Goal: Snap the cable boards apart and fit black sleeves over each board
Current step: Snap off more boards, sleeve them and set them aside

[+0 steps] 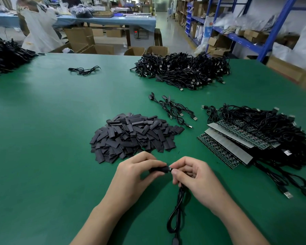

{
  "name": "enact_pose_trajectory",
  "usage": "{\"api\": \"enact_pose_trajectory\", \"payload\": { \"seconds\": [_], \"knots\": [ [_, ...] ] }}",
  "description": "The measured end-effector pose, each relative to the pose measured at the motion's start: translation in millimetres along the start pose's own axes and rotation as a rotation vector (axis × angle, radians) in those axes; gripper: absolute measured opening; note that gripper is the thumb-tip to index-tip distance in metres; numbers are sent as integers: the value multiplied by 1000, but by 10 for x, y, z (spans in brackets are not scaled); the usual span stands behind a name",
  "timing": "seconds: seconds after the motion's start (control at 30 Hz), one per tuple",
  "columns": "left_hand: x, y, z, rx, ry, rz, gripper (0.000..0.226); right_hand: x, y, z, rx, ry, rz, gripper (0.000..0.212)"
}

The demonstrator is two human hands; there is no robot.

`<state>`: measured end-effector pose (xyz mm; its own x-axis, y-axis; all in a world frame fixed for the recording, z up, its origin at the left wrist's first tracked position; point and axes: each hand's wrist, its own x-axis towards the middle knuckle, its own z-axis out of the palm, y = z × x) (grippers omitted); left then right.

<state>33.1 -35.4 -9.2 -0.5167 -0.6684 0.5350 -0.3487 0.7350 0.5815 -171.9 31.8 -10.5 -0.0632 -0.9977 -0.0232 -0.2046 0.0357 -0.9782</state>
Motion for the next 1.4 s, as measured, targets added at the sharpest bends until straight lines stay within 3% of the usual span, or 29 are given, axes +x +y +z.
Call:
{"api": "enact_pose_trajectory", "payload": {
  "seconds": [0.2, 0.37, 0.57, 0.7, 1.4],
  "knots": [
    [-3, 11, 7, -9, -15, 5, 19, -13, -16, 12, -8, -18, 1, 10],
    [18, 25, -3, -79, 82, -75, 21, 2, -38, 1, -11, 10, 10, 14],
    [20, 48, 7, -103, 195, -170, 40, -12, -30, 36, 12, -7, -2, 5],
    [26, 53, 28, -107, 256, -215, 38, -19, -33, 53, 37, -15, -3, 6],
    [6, 106, 39, 29, 145, -147, 40, -40, -37, 107, -71, 37, 5, 10]
  ]
}}
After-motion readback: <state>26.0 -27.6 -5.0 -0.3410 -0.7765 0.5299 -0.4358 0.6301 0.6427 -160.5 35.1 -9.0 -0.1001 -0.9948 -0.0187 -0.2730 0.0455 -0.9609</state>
